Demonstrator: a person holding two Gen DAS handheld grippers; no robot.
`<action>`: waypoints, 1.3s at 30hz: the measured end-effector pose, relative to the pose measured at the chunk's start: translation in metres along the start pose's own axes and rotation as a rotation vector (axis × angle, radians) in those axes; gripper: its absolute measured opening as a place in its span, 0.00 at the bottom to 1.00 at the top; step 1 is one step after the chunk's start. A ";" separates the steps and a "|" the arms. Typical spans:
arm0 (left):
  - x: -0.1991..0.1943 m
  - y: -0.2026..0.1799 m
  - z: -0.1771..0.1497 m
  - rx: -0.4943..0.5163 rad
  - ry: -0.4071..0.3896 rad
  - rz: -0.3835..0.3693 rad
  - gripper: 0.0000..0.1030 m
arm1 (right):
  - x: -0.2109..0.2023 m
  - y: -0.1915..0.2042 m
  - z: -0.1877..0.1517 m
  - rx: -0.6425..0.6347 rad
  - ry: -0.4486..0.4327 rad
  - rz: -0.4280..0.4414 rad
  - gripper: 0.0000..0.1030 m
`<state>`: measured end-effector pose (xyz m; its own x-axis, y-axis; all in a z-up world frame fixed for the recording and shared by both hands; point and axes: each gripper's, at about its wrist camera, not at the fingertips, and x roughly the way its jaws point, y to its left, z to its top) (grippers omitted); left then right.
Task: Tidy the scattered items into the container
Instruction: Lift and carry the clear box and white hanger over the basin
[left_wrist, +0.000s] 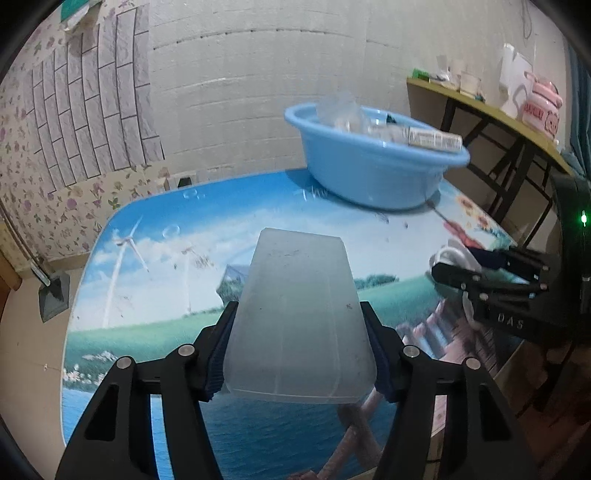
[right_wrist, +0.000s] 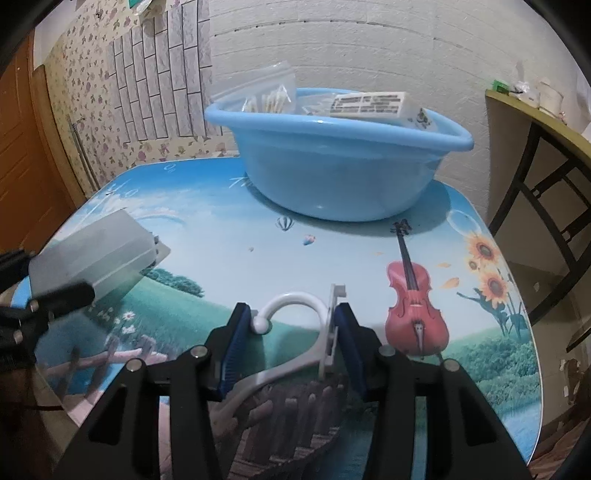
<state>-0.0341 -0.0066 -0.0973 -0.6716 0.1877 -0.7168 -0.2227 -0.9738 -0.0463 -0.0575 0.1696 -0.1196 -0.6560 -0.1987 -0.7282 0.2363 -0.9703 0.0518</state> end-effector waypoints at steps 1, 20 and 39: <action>-0.003 0.000 0.003 0.001 -0.009 0.001 0.60 | -0.003 -0.001 0.001 0.005 -0.008 0.006 0.45; -0.047 -0.025 0.070 0.037 -0.176 -0.057 0.60 | -0.063 0.002 0.040 0.013 -0.207 0.063 0.45; -0.006 -0.061 0.130 0.090 -0.179 -0.093 0.60 | -0.062 -0.040 0.094 0.091 -0.312 0.049 0.45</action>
<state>-0.1086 0.0683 0.0005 -0.7583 0.3034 -0.5770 -0.3463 -0.9374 -0.0378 -0.0937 0.2075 -0.0126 -0.8366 -0.2647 -0.4796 0.2175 -0.9640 0.1526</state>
